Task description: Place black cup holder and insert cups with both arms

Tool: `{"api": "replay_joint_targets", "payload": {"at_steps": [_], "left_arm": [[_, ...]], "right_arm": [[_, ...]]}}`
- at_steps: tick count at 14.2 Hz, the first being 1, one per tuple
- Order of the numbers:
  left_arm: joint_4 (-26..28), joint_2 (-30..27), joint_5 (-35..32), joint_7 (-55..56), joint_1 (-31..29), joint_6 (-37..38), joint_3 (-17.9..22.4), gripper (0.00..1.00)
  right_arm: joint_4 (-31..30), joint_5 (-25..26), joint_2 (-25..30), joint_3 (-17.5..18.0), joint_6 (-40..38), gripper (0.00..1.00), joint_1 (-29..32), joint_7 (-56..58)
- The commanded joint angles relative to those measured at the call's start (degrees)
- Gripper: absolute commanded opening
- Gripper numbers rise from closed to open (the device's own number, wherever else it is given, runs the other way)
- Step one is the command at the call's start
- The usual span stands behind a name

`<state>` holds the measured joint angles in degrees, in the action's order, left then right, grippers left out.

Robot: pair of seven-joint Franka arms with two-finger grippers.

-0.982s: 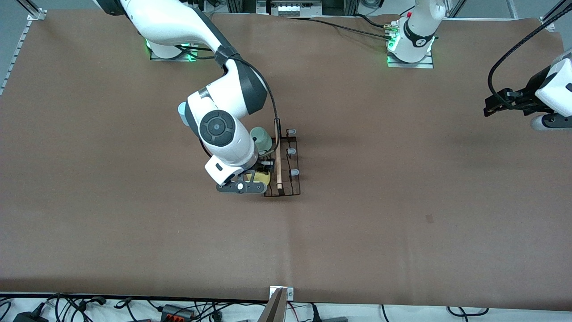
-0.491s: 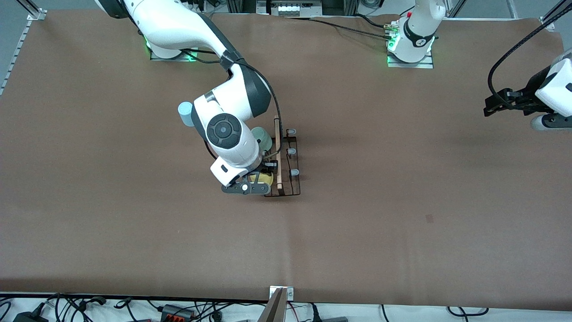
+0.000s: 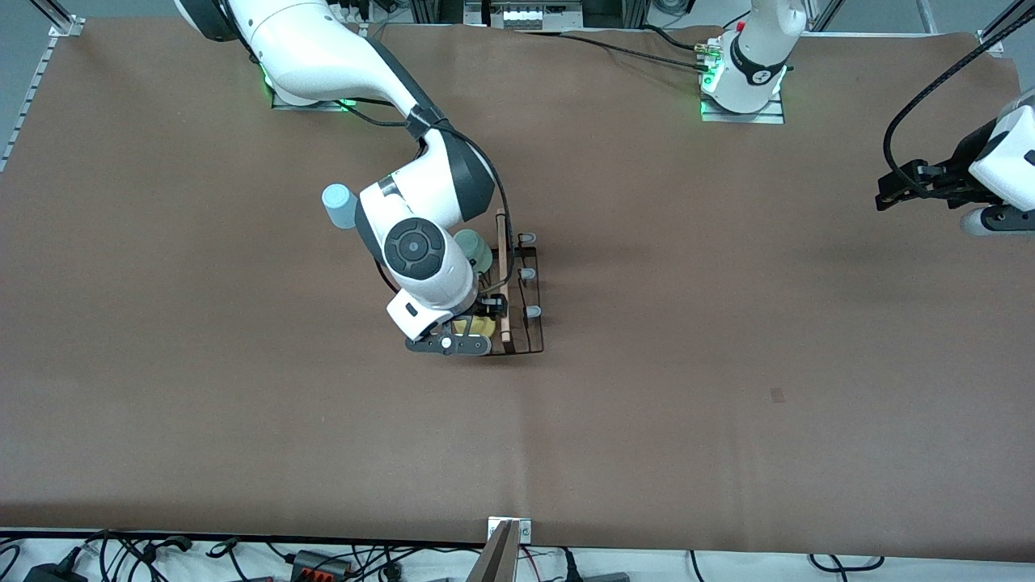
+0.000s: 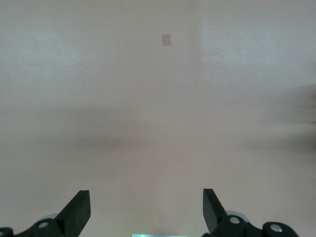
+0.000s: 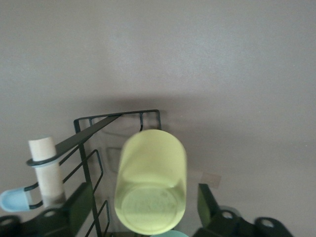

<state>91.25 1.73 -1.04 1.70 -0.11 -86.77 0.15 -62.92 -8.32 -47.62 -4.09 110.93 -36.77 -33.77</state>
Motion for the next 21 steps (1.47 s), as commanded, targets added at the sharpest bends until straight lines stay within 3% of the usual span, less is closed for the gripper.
{"api": "replay_joint_targets", "payload": {"at_steps": [1,3,9,16,17,21], "left_arm": [[0.1,-0.2,0.6,-1.5,-0.2,-0.3,0.2,1.0],[0.1,-0.2,0.6,-1.5,-0.2,-0.3,0.2,1.0],[0.2,-0.2,0.6,-1.5,-0.5,-0.3,0.2,1.0],[0.2,-0.2,0.6,-1.5,-0.5,-0.2,0.2,1.0],[0.2,-0.2,0.6,-1.5,-0.6,-0.2,0.2,1.0],[0.2,-0.2,0.6,-1.5,-0.6,-0.2,0.2,1.0]], "right_arm": [[0.2,0.1,2.3,-0.6,-0.9,1.0,-0.1,-1.1],[0.2,0.7,4.5,-1.3,-2.4,1.0,0.8,-1.0],[0.2,1.6,11.6,-8.8,-13.0,1.0,5.0,7.3],[-0.4,1.7,16.9,-9.4,-16.1,1.0,14.1,14.7],[-2.0,1.6,18.5,-8.9,-15.6,1.0,16.7,14.9],[-13.8,4.4,29.2,-0.4,-12.5,1.0,30.6,24.3]]}}
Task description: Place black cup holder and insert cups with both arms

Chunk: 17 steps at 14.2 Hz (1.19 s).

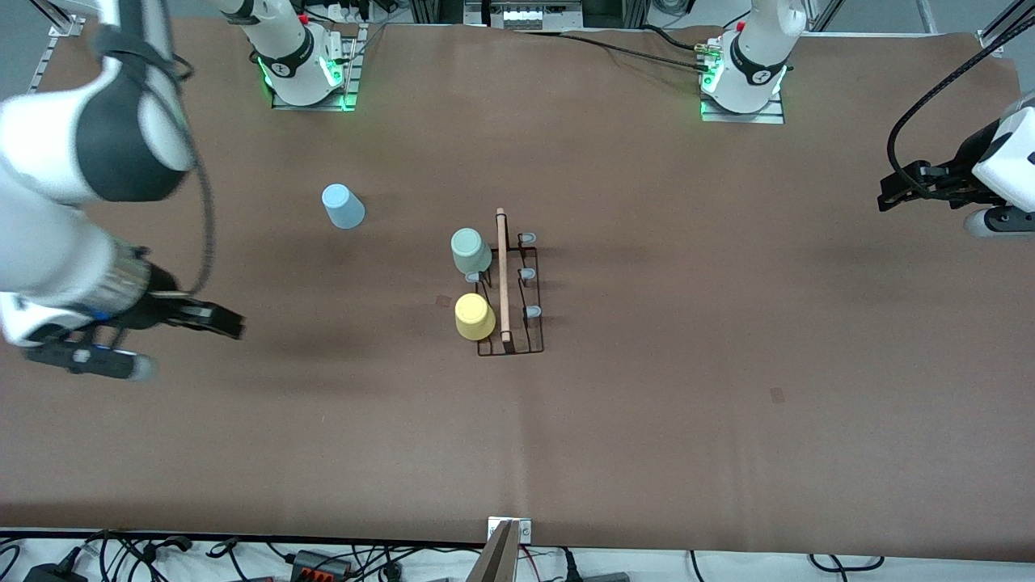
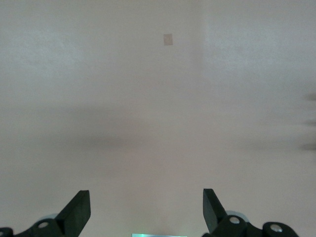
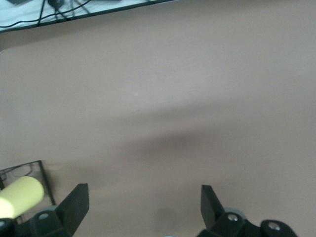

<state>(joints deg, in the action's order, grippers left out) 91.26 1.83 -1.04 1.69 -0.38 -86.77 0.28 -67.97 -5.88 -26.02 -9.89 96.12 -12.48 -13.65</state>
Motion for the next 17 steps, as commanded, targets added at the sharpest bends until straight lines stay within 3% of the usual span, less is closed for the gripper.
{"api": "replay_joint_targets", "payload": {"at_steps": [1,4,13,15,17], "left_arm": [[0.2,-0.3,0.6,-1.5,-0.3,-0.2,0.1,1.0],[0.2,-0.3,0.6,-1.5,-0.2,-0.2,0.1,1.0],[0.2,-0.3,0.6,-1.5,-0.2,-0.2,0.1,1.0],[0.2,-0.3,0.6,-1.5,-0.2,-0.2,0.1,1.0],[0.2,-0.3,0.6,-1.5,-0.2,-0.2,0.1,1.0]], "right_arm": [[-9.7,2.8,9.2,6.3,1.8,1.0,8.7,5.6],[-11.6,2.7,12.0,7.5,1.6,1.0,13.9,12.6],[-12.9,5.3,14.6,6.6,-2.6,1.0,13.7,15.3],[-18.0,6.0,17.6,6.8,-0.2,1.0,13.5,15.1],[-27.4,6.0,23.3,6.8,5.2,1.0,13.7,15.1]]}}
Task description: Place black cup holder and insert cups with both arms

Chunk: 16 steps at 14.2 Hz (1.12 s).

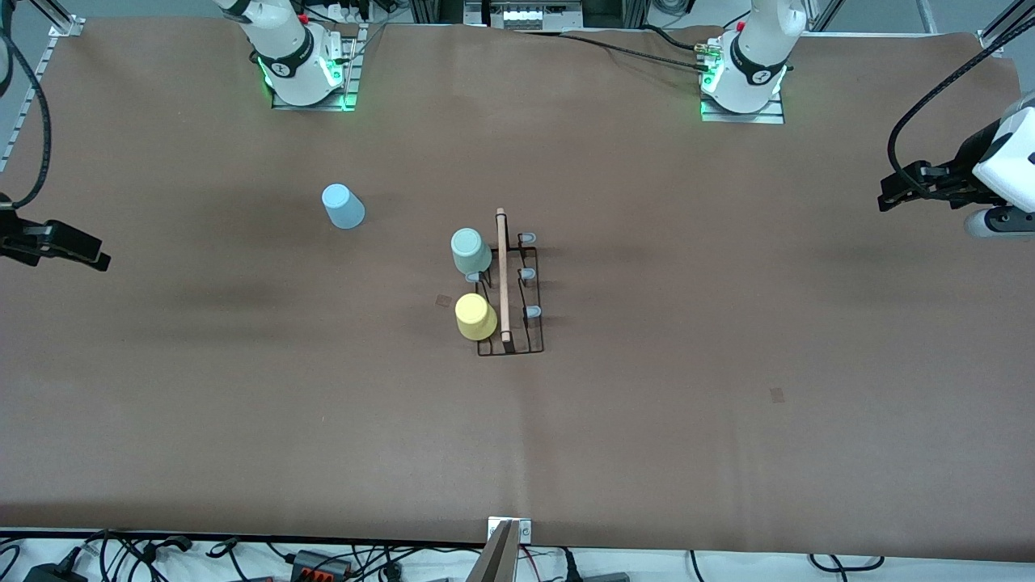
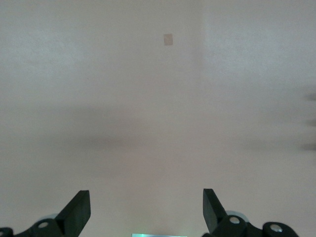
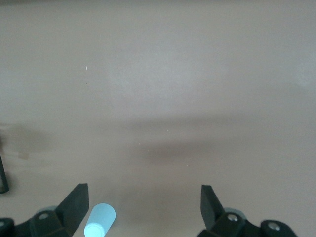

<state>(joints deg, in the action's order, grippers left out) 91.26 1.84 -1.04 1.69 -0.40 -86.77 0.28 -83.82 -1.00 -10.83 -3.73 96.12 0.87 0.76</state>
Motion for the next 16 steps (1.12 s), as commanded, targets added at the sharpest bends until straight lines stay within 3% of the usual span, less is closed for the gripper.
{"api": "replay_joint_targets", "payload": {"at_steps": [1,3,16], "left_arm": [[0.2,-0.3,0.6,-1.5,-0.2,-0.2,0.1,1.0],[0.2,-0.3,0.6,-1.5,-0.2,-0.2,0.1,1.0],[0.2,-0.3,0.6,-1.5,-0.3,-0.2,0.1,1.0]], "right_arm": [[-15.9,1.1,11.0,0.6,7.0,1.0,0.4,0.8],[-18.0,1.2,13.2,0.6,6.0,1.0,0.5,1.0],[-16.9,1.1,14.3,1.1,1.9,1.0,0.3,1.1]]}}
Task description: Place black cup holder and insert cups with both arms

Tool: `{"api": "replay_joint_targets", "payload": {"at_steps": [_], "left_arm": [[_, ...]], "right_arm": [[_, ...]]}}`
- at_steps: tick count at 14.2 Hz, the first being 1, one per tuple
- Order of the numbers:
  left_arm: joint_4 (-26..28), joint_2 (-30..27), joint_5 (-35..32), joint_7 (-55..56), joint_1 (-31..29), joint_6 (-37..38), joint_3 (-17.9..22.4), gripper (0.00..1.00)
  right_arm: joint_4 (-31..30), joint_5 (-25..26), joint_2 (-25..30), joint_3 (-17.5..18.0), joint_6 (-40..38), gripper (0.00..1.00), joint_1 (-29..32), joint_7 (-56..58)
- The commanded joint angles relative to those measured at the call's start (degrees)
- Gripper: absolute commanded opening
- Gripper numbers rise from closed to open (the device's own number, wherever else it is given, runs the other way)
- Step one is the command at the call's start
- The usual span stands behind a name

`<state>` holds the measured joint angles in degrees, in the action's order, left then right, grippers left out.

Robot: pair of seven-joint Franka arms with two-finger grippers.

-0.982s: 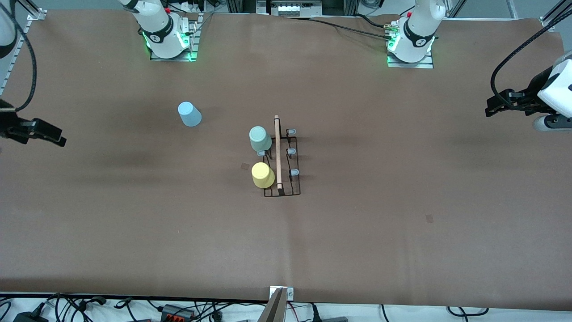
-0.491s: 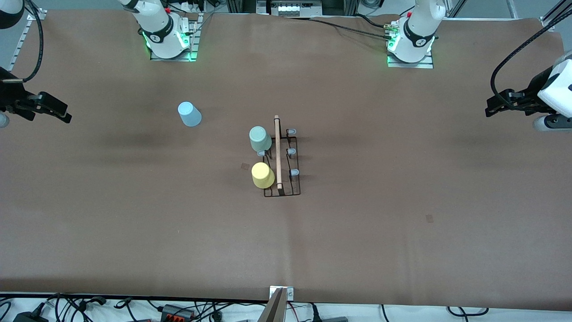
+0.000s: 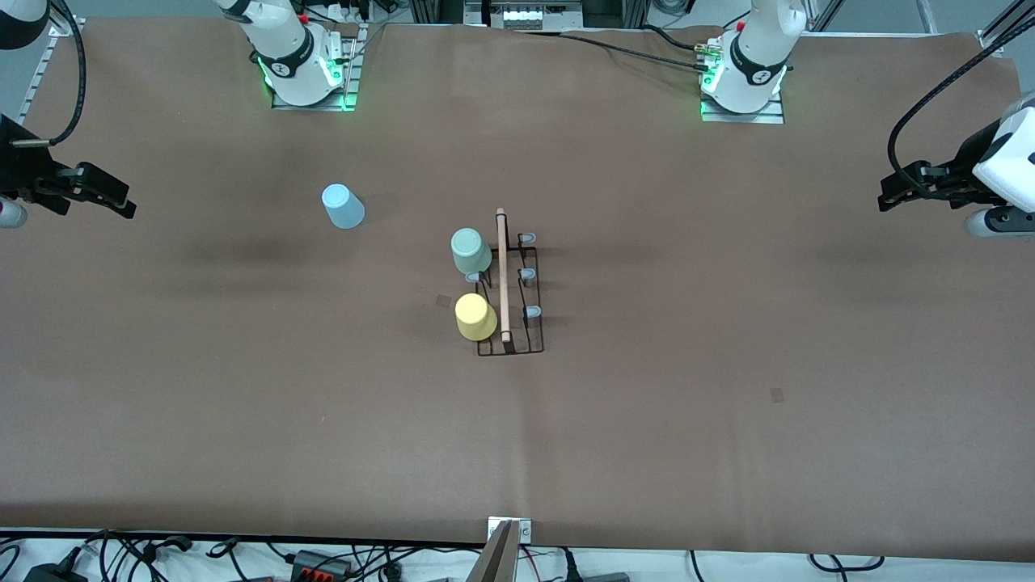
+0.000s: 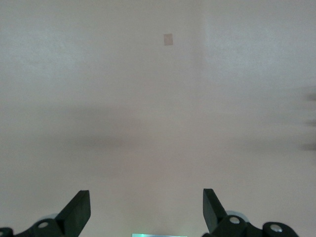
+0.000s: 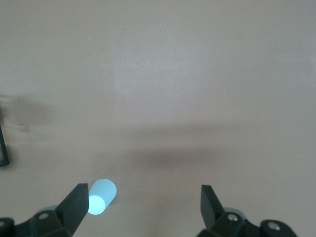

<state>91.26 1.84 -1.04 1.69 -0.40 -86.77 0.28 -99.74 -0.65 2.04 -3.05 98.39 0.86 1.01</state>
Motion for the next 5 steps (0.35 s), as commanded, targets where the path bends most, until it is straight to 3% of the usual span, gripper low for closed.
{"api": "replay_joint_targets", "payload": {"at_steps": [1,5], "left_arm": [[0.1,-0.3,0.6,-1.5,-0.3,-0.2,0.1,1.0],[0.1,-0.3,0.6,-1.5,-0.3,-0.2,0.1,1.0]], "right_arm": [[-0.9,0.7,1.4,0.4,-0.4,1.0,0.2,0.8],[-0.9,0.8,1.4,0.4,-0.2,1.0,0.2,0.8]]}}
